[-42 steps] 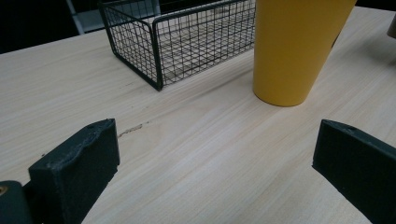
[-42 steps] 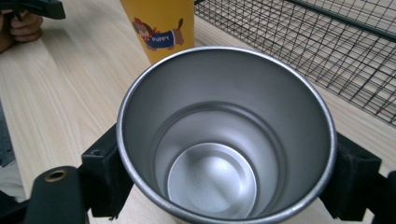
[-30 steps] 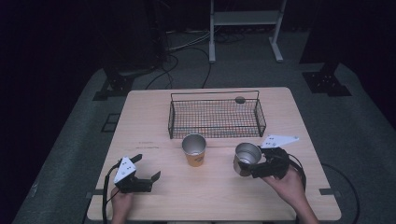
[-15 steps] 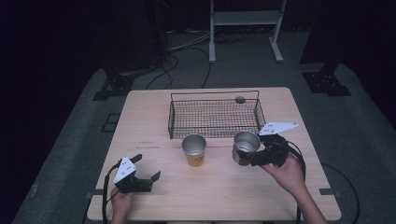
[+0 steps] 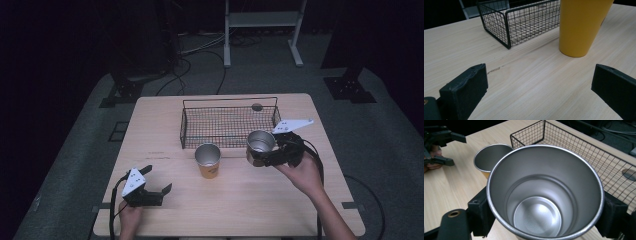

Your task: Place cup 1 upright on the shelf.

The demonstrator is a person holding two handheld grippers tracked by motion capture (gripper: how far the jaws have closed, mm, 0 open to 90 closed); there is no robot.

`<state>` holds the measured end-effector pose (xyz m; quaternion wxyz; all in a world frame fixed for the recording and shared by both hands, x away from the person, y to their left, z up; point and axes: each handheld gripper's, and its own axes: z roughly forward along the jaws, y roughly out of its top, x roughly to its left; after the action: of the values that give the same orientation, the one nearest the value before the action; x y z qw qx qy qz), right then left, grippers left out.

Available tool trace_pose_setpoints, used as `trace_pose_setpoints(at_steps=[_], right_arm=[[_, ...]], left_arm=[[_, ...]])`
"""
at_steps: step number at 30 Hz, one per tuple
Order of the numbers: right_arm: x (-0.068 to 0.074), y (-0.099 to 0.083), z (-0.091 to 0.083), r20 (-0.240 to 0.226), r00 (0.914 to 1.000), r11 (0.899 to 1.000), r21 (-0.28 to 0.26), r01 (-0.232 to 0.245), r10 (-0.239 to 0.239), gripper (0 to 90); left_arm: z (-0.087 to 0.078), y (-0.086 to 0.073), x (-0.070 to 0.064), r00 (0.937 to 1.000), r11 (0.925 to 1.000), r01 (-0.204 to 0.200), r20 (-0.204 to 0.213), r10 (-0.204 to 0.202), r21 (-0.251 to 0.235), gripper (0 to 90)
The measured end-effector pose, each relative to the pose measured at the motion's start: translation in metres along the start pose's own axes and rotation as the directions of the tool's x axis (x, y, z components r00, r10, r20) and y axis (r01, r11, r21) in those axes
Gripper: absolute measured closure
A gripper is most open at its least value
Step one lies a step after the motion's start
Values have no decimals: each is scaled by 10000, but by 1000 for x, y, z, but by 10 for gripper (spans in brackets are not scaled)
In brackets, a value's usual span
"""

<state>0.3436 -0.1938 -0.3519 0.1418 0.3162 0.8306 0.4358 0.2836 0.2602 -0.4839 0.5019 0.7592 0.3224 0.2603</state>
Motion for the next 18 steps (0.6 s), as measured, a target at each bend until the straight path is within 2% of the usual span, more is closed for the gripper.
trace_pose_setpoints(at_steps=[7,10,18], right_arm=[[1,13,4,337,9979,9984,136,540,-544,175],[-1,18,6,436,9970,9979,159,632,-639,175],[-11,27,13,357,9982,9985,290,464,-475,175]], left_arm=[[0,0,0,10000,10000,2,5,-2,-1,0],[0,0,0,10000,10000,-24,3,24,-1,0],[0,0,0,10000,10000,-58,17,58,24,0]])
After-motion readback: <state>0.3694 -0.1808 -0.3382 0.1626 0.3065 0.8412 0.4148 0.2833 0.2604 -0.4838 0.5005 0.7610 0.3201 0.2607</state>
